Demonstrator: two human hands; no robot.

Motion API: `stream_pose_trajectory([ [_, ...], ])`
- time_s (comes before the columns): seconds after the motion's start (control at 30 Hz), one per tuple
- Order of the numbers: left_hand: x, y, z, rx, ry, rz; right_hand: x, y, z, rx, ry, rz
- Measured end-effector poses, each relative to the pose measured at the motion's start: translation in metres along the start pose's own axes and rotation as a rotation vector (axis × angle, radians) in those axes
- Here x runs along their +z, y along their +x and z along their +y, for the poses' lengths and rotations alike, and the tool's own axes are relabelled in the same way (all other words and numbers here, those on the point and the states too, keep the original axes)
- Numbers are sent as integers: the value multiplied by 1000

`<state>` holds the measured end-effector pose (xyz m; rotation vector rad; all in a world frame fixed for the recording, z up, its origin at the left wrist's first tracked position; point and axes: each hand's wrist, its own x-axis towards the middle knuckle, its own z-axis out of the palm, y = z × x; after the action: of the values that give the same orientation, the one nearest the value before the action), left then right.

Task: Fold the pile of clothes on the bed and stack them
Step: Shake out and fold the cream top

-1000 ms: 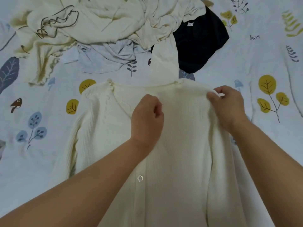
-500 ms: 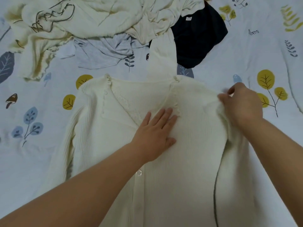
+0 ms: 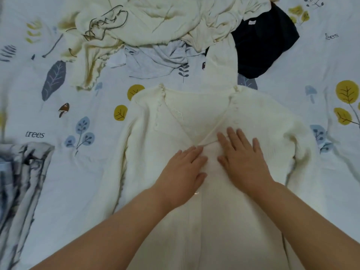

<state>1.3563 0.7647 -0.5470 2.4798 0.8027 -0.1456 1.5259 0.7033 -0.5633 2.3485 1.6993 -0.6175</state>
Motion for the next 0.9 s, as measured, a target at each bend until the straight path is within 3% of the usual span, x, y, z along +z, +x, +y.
stream_pose_trajectory([
  [0.1, -19, -17, -6, -102, -96, 320, -14, -9, -23, 56, 97, 71],
  [0.2, -39, -38, -30, -392, -115, 529, -25, -25, -49, -4, 197, 149],
  [0.3, -49, -64, -65, -748, -183, 573, -27, -43, -77, -89, 256, 97],
  [0.4, -47, -91, -91, -1038, -288, 421, -22, -56, -104, -145, 283, 27],
  [0.53, -43, -112, -100, -938, -416, 161, -12, -70, -139, -175, 382, -21],
  [0.67, -58, -120, -94, -793, -652, 199, -6, -82, -173, -120, 589, -66],
  [0.73, -68, -122, -85, -750, -779, 277, -9, -89, -190, -24, 860, -138],
  [0.83, -84, -120, -67, -679, -971, 352, -21, -99, -207, 95, 1495, -356],
  [0.9, -94, -117, -54, -636, -1019, 390, -31, -103, -204, 95, 1708, -361],
])
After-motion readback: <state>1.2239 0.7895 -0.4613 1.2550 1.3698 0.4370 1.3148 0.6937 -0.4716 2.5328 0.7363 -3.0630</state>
